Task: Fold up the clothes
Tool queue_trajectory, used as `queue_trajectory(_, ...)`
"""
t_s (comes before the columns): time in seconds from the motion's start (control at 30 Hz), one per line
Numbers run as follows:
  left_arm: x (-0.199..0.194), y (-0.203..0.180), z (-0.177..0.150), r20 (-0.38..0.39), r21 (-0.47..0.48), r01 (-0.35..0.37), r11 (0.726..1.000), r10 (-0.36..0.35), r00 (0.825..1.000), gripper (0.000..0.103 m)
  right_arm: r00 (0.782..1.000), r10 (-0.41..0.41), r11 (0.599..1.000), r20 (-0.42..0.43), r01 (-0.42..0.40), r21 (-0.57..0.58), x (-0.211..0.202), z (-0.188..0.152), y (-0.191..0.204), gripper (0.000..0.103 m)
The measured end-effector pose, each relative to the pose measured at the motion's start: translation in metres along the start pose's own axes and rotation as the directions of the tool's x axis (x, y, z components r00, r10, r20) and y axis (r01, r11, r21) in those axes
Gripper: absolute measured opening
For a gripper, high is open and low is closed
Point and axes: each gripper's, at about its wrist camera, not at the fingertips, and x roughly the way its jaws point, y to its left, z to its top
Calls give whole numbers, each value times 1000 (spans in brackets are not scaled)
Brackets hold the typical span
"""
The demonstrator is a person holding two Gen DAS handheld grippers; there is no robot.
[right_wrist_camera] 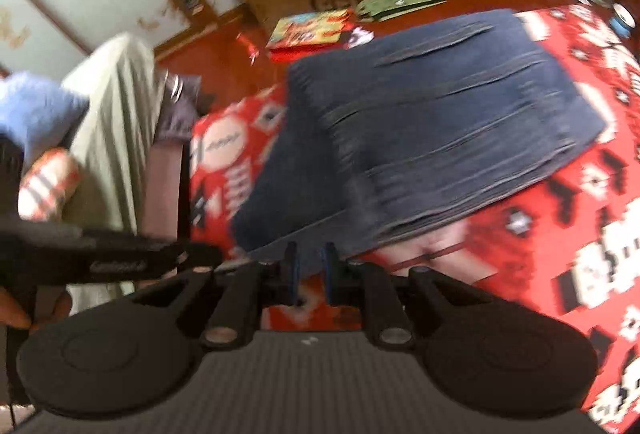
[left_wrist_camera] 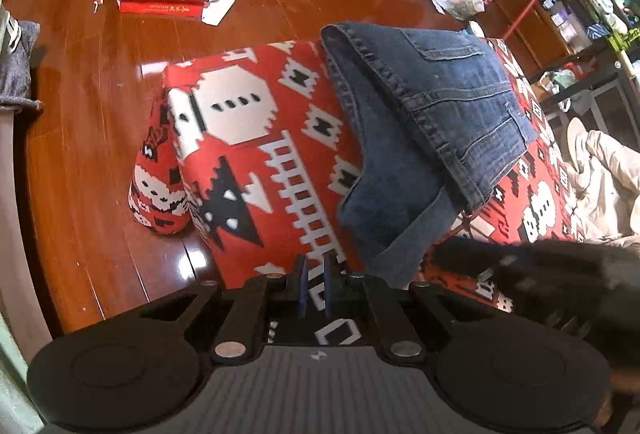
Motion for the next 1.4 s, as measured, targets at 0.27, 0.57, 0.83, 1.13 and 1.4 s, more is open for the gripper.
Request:
queue_trajectory(0.27,-16,33,-6,-6,-52,61,997,-62,998,6,992,-128,974,6,127,-185,22,-10,77,33)
queue_trajectory(0.57,-22,49,-12,-12,-98,128,987,-130,992,6,965,-262,915,-15,243,-323,50,-9,102,32)
queue_trajectory(0.83,-14,39,-8,37,-102,223,970,-220,975,18,976,-216,972,-9,214,-94,15,20,61,3)
queue_trajectory(1.13,28,12,2,55,-98,329,939,-325,944,35,989,-147,988,-2,147,46,-15,44,36,3)
queue_trajectory(1.4,36,2,-5,74,-123,318,940,-311,947,6,996,-64,996,-59,67,52,-3,40,34,3)
